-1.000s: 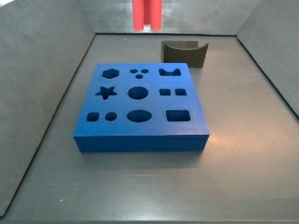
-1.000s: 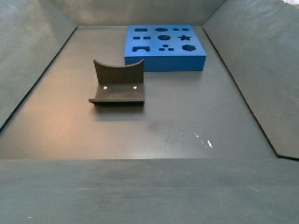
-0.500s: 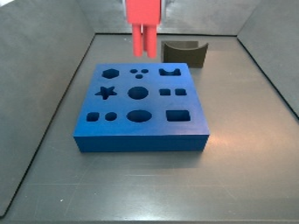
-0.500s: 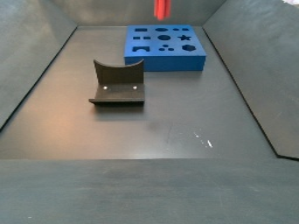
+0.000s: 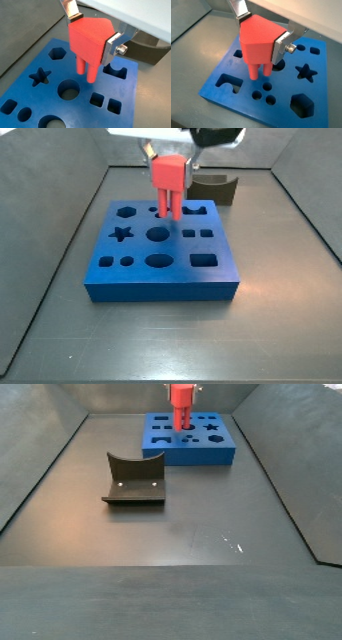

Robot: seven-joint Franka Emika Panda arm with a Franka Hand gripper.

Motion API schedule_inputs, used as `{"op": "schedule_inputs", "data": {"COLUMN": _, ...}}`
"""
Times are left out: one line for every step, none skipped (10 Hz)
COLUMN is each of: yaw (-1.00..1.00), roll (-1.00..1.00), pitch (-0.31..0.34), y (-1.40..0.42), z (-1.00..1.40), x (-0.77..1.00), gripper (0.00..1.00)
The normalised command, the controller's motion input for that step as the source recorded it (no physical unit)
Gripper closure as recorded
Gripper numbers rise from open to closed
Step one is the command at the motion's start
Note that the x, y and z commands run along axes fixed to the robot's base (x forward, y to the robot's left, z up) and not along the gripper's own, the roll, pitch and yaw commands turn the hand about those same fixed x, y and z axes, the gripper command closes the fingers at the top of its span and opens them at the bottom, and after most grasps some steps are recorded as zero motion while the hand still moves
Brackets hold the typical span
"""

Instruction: Insert the 3 prong object.

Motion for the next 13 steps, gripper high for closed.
{"op": "schedule_inputs", "data": {"yaw": -0.25, "roll": 0.05, "pitch": 0.040, "y": 0.11, "z": -0.28, "x": 0.00, "gripper": 1.00}}
{"op": "schedule_inputs", "data": {"yaw": -0.41, "roll": 0.06, "pitch": 0.064, "y": 0.20, "z": -0.25, "x": 0.00, "gripper": 1.00}}
{"op": "schedule_inputs", "data": {"yaw": -0.52, "roll": 0.09, "pitch": 0.099, "y": 0.29, "z": -0.22, "x": -0.02, "gripper": 1.00}}
{"op": "schedule_inputs", "data": {"yaw": -0.54, "roll": 0.10, "pitch": 0.111, "y": 0.30, "z": -0.21, "x": -0.01, "gripper": 1.00}}
{"op": "schedule_inputs", "data": {"yaw": -0.54, "roll": 0.10, "pitch": 0.120, "y": 0.30, "z": -0.20, "x": 0.00, "gripper": 1.00}}
{"op": "schedule_inputs", "data": {"yaw": -0.55, "roll": 0.11, "pitch": 0.120, "y": 0.30, "z": -0.21, "x": 0.00, "gripper": 1.00}}
{"op": "schedule_inputs", "data": {"yaw": -0.61, "roll": 0.10, "pitch": 0.131, "y": 0.27, "z": -0.20, "x": -0.06, "gripper": 1.00}}
{"op": "schedule_inputs", "data": {"yaw": -0.66, "roll": 0.10, "pitch": 0.131, "y": 0.19, "z": -0.18, "x": -0.14, "gripper": 1.00}}
{"op": "schedule_inputs", "data": {"yaw": -0.70, "roll": 0.09, "pitch": 0.137, "y": 0.10, "z": -0.16, "x": -0.28, "gripper": 1.00}}
{"op": "schedule_inputs", "data": {"yaw": -0.69, "roll": 0.00, "pitch": 0.000, "y": 0.00, "z": -0.16, "x": -0.43, "gripper": 1.00}}
{"op": "schedule_inputs", "data": {"yaw": -0.78, "roll": 0.00, "pitch": 0.000, "y": 0.00, "z": -0.12, "x": -0.36, "gripper": 1.00}}
{"op": "schedule_inputs", "data": {"yaw": -0.84, "roll": 0.00, "pitch": 0.000, "y": 0.00, "z": -0.12, "x": -0.25, "gripper": 1.00}}
{"op": "schedule_inputs", "data": {"yaw": -0.95, "roll": -0.08, "pitch": -0.010, "y": -0.09, "z": -0.08, "x": 0.00, "gripper": 1.00}}
